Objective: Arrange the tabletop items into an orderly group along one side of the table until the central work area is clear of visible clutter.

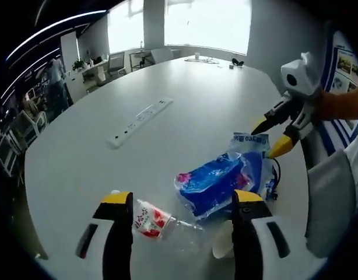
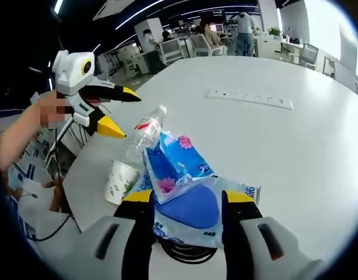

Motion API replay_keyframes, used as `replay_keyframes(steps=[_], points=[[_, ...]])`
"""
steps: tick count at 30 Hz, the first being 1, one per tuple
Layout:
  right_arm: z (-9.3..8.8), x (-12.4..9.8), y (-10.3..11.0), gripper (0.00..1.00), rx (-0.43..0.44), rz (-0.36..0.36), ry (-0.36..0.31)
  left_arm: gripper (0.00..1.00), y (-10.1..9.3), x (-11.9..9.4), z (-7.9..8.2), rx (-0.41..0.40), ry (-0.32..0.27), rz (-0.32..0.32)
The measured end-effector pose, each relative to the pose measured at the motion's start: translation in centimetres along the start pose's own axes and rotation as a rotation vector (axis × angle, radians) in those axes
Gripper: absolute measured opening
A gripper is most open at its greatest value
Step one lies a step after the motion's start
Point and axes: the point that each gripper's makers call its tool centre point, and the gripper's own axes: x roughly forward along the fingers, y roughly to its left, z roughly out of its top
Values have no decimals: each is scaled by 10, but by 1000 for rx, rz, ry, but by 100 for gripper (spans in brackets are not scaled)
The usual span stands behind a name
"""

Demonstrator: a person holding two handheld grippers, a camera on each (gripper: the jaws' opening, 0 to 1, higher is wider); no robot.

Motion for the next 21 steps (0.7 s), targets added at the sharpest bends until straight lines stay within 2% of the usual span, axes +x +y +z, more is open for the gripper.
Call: replay_keyframes(steps=[10,21], points=[[-2,7,0,41,42,-7,8,64,-1,17,-3,22,50,-33],[-2,19,5,37,84,2,12,64,-5,39,-8,41,126,-80]])
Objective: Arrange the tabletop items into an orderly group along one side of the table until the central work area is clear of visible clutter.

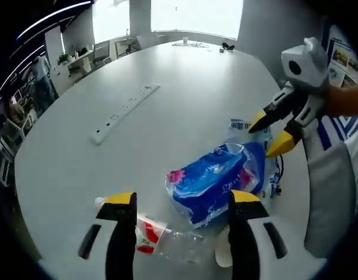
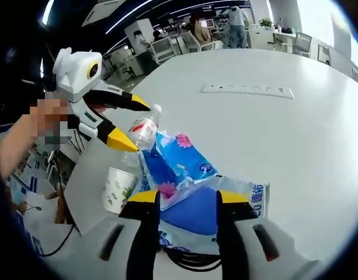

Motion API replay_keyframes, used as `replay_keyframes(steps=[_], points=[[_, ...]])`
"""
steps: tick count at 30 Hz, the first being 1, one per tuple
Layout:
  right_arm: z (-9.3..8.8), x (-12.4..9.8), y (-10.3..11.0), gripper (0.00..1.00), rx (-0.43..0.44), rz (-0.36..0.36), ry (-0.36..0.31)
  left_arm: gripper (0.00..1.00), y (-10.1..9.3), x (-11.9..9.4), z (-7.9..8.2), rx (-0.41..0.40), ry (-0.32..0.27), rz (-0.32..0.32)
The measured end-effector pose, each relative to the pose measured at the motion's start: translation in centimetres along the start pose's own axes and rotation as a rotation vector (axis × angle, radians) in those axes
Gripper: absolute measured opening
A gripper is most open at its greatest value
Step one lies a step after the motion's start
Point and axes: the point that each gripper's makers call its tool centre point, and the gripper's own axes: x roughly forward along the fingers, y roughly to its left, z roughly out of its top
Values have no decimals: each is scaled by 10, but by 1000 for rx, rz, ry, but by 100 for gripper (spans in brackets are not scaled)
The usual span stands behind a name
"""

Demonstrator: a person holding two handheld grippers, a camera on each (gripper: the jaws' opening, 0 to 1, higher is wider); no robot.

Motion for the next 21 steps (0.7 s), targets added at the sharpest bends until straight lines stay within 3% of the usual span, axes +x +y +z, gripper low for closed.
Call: replay_keyframes(steps=[21], points=[[-6,15,0,27,37,3,37,47,2,24,-6,-5,98,-48]])
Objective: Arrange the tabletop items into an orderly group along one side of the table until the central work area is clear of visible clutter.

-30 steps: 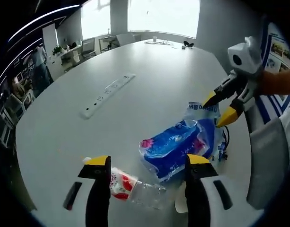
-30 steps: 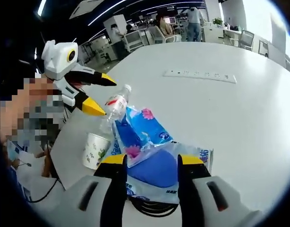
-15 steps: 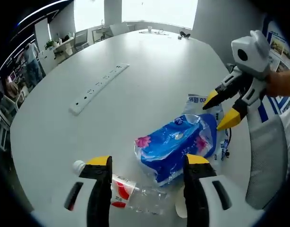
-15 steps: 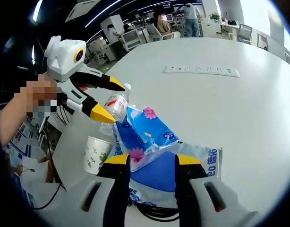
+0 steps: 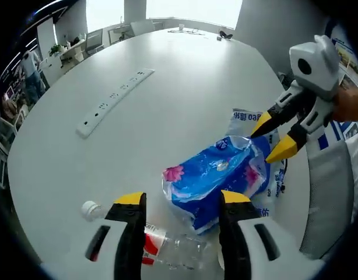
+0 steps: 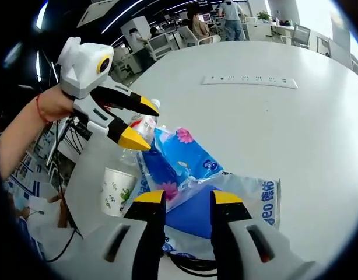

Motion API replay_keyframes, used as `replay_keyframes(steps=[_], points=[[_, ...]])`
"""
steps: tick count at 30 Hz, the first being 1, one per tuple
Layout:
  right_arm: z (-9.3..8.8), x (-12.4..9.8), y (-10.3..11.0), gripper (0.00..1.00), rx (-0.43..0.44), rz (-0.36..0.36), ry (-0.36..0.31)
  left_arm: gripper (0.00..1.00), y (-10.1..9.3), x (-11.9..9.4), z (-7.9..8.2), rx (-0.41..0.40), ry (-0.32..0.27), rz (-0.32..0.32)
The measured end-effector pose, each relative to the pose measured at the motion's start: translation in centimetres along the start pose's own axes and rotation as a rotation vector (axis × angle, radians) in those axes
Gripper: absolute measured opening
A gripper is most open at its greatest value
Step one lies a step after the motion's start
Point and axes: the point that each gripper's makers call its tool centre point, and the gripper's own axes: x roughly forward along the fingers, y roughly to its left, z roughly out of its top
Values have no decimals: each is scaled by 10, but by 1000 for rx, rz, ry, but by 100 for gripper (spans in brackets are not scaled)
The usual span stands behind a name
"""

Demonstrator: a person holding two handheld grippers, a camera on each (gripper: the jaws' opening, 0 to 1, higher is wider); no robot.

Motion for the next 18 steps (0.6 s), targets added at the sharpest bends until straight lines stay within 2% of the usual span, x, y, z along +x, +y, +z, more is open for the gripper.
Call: replay_keyframes(steps=[18], points=[[-6,9,-1,17,23,-7,24,35,-3,12,-12,-43,81,-44]])
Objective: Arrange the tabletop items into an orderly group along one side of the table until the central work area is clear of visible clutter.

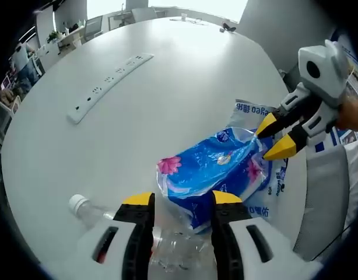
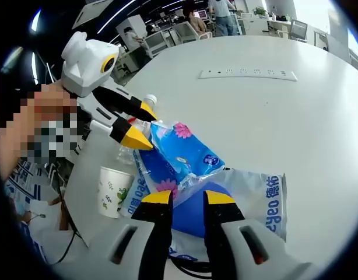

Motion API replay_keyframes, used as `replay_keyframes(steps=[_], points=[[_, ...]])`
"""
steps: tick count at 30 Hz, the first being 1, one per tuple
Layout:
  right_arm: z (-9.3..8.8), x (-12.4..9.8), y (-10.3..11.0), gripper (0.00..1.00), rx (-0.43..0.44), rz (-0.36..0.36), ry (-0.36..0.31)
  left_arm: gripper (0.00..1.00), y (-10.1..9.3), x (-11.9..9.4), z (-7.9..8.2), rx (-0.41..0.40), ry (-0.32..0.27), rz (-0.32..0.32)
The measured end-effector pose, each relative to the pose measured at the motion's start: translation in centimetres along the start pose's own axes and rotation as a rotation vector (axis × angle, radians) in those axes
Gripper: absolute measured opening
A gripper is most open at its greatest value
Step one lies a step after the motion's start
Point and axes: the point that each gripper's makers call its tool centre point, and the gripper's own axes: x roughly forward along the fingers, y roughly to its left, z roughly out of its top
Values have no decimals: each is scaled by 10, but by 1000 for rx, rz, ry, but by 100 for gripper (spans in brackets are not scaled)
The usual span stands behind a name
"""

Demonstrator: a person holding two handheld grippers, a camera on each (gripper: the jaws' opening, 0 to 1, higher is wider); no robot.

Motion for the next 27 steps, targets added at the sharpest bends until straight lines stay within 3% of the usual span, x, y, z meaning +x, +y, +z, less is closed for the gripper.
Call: replay_keyframes(steps=[9,19,27], points=[[1,3,-1,6,11,0,-4,24,-2,2,-1,-1,3,-11],[0,4,-5,3,17,-9,-2,13,1,2,-4,24,16,1],[1,5,-6,5,28,-7,-9,13,0,3,-2,11,8,-8]])
